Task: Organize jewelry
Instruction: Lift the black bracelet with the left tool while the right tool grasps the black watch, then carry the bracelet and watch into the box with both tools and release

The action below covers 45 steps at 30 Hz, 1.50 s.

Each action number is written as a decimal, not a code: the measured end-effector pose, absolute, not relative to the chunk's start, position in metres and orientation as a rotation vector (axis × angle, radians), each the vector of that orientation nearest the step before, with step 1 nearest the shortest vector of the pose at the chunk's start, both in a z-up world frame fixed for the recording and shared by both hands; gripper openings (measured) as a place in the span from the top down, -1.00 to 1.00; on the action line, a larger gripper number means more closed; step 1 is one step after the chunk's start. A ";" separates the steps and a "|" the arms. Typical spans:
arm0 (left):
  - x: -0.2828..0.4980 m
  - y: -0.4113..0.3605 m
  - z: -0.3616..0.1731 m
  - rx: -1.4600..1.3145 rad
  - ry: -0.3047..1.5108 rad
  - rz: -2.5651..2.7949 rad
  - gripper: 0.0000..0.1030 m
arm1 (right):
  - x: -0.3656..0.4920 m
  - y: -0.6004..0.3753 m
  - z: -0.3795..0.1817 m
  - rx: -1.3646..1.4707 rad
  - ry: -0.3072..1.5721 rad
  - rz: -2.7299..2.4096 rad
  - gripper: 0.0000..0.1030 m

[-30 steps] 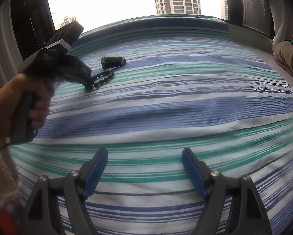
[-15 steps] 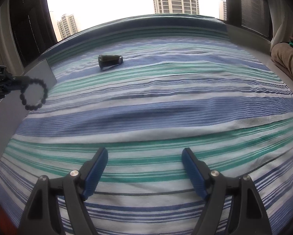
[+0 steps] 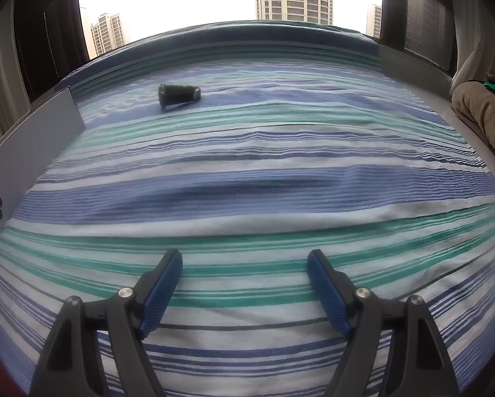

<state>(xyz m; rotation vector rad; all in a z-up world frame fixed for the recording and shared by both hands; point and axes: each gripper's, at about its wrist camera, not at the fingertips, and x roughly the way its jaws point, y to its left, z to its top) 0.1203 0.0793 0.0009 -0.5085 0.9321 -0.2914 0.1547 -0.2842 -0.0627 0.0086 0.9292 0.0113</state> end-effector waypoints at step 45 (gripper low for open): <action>0.046 0.226 0.077 -0.657 0.730 -0.057 0.83 | 0.365 -0.108 0.071 -0.041 0.936 0.579 0.78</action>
